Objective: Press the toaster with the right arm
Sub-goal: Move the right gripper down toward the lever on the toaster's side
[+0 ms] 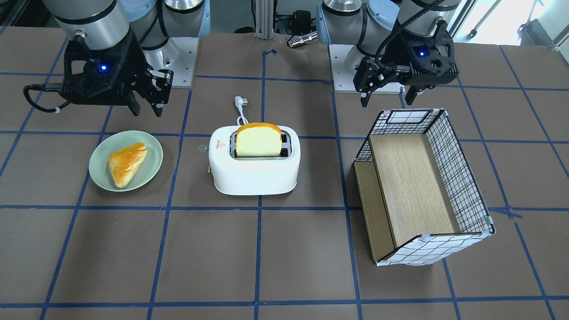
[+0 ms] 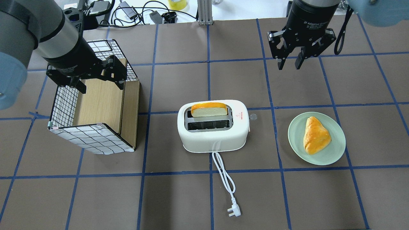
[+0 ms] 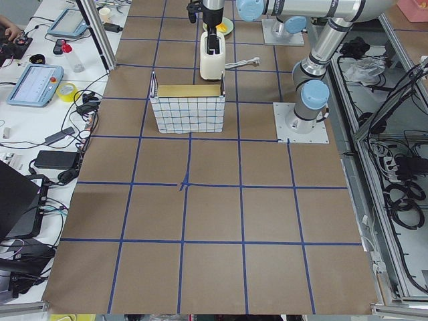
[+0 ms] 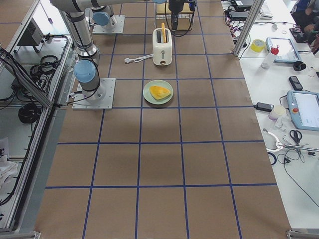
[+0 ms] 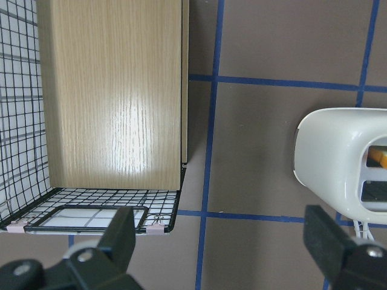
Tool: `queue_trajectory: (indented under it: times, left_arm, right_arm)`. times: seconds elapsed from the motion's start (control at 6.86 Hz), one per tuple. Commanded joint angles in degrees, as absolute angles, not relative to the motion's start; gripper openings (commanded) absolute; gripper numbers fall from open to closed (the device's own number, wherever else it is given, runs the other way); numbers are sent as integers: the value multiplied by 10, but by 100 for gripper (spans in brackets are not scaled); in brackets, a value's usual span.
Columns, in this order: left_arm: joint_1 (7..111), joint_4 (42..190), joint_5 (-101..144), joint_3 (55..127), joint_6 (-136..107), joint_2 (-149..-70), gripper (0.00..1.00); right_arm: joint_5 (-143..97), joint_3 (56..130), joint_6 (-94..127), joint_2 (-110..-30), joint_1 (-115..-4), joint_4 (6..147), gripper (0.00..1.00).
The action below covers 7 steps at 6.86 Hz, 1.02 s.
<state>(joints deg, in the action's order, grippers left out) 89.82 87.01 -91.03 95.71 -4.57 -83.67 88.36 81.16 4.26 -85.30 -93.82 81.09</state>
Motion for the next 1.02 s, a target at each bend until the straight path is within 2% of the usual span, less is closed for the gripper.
queue_trajectory:
  times: [0.0,0.29,0.88]
  left_arm:
    - [898,870,-910,957,-46,-837,100]
    - [898,870,-911,957,-46,-837,100]
    - [898,870,-910,957,-46,-837,100]
  right_arm:
    - [783,861,25,-850,-920,809,0]
    - [682,933,-72,-851,-843,813,0]
    - [636,1120,-61,-853,-842,1103,0]
